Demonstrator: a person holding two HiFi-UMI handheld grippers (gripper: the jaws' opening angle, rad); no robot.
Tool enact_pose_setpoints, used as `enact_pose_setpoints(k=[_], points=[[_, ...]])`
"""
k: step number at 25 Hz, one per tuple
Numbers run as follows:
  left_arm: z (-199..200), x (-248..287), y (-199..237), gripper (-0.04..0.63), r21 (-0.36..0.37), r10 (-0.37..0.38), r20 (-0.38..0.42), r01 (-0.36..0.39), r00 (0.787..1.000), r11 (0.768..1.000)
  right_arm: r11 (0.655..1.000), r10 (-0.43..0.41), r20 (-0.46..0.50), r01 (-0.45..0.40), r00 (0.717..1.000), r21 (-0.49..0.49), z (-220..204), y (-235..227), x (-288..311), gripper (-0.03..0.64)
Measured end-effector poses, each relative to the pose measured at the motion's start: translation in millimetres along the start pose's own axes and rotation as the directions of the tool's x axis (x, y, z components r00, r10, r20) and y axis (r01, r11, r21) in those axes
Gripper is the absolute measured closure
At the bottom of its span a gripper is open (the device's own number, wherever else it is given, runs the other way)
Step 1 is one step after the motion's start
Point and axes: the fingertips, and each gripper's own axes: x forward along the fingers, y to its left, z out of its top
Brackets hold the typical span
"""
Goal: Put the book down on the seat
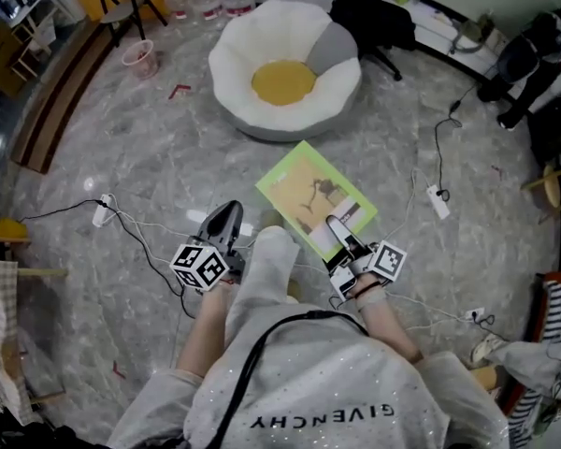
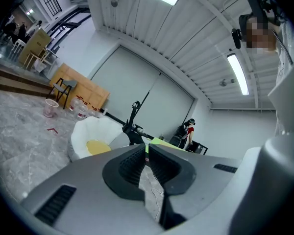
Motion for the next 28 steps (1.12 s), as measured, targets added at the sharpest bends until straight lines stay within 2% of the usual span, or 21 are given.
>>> enact_pose_setpoints(k=[6,10,14,18,23,28], points=[[6.5,60.5,3.5,0.552,-0.002,-0.070,-0.024,0.070,0.997,0.998,0.999,0.021,-0.005,-0.021,1.000,-0.027,27.7,4.6,23.0,0.463],[18.7,104.0,14.3,0.552,-0.016,-0.096,-0.028,0.095,0.995,0.995,1.000,-0.001,-0.004,0.001,1.000,-0.023,52.0,1.1,51.1,0.463],[31.7,143.5,32.5,0.552,-0.015,-0.113,-0.050,0.112,0.992,0.994,1.000,-0.016,-0.003,0.016,1.000,-0.020,76.5,-7.2,84.6,0.463],[30.5,156.3,46.8,0.552,0.000,-0.116,-0.062,0.117,0.991,0.993,1.000,-0.010,0.005,0.010,1.000,-0.020,84.2,-19.9,97.5,0.463],[68.7,208.6,90.9,0.552,-0.013,-0.119,-0.078,0.119,0.990,0.993,1.000,-0.020,0.006,0.020,1.000,-0.007,114.9,-14.0,166.3,0.463],[80.8,245.2,108.1,0.552,-0.022,-0.163,-0.090,0.162,0.982,0.987,0.999,-0.034,0.025,0.034,0.999,-0.001,136.2,-17.9,201.4,0.463]])
